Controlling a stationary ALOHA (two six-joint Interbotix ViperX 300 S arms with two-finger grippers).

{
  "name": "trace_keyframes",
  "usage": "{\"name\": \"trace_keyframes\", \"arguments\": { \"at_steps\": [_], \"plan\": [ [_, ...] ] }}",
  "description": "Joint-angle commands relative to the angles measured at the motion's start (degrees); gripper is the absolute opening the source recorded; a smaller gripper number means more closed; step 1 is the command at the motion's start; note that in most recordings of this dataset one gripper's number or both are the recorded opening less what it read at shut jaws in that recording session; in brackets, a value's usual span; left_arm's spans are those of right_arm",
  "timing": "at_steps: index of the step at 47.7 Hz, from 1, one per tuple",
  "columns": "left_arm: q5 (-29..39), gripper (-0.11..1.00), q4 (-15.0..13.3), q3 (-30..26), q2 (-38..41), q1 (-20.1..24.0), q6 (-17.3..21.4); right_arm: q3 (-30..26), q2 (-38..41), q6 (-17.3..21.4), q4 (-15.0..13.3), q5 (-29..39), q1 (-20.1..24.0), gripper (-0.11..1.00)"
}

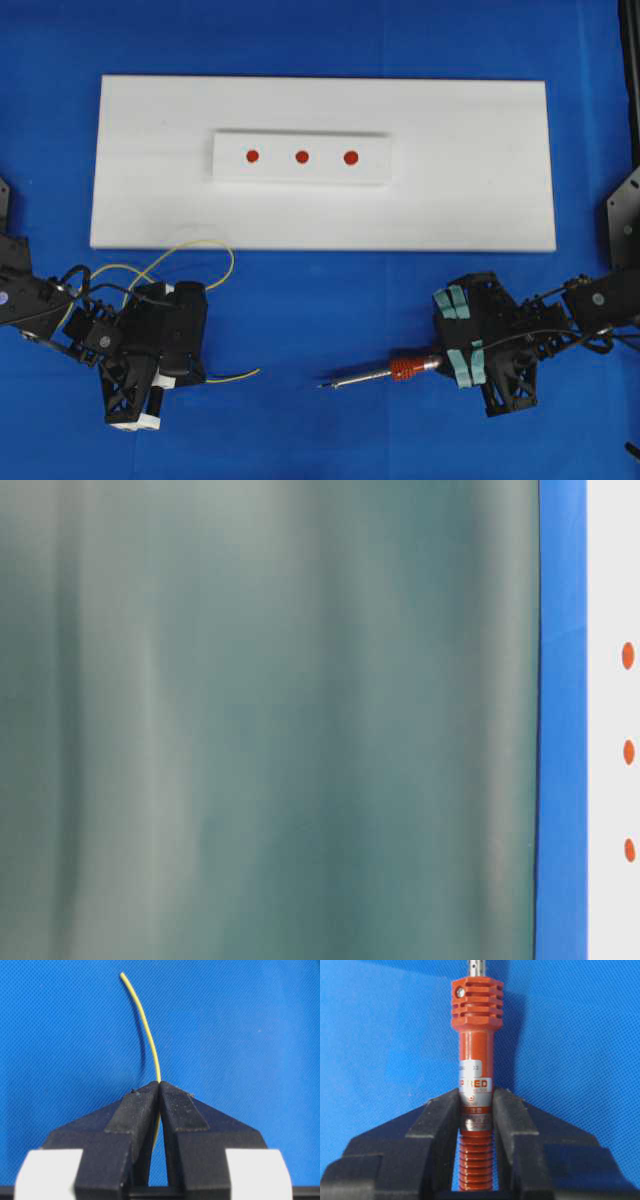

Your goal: Touch the tip of the soldering iron to the tip of the solder at the mark.

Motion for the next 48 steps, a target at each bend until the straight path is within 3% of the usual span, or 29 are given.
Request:
{"name": "trace_keyframes", "arguments": {
  "at_steps": [1,5,8,16,20,22,32,40,48],
  "plan": [
    [0.35,0.01,-0.09,-0.88,-0.79,-0.35,0.00,-0.79,-0.26,0.09,0.62,-0.18,0.18,0.07],
    [0.88,0.04,0.00,-1.14,-0.70,-0.44,-0.09,-0.79,-0.26,0.09,0.70,-0.18,0.09,0.07],
    [1.41,0.18,0.00,-1.32,-0.88,-0.44,-0.53,-0.88,-0.26,0.09,0.79,-0.26,0.09,0.13],
    [5.19,0.68,0.00,-2.81,-2.81,-0.44,0.62,-1.85,-1.76,0.00,0.79,1.05,0.18,0.58],
    [8.61,0.87,0.00,-3.87,-5.62,-0.09,1.76,-2.55,-4.31,-0.53,0.44,3.34,0.09,0.81],
    [10.28,0.87,0.00,-4.31,-7.21,0.09,2.72,-2.90,-5.98,-0.79,0.00,5.01,-0.09,0.88],
    [17.40,0.82,0.09,-5.27,-16.61,3.25,10.63,-5.45,-18.63,-0.79,-6.24,16.61,-4.13,0.80],
    [18.19,0.81,0.09,-2.99,-24.79,9.32,18.19,-6.33,-29.18,-0.79,-12.74,23.55,-10.37,0.80],
    [17.40,0.81,0.09,-0.26,-33.84,16.35,24.43,-4.83,-38.85,-0.79,-17.93,25.05,-16.88,0.80]
  ]
}}
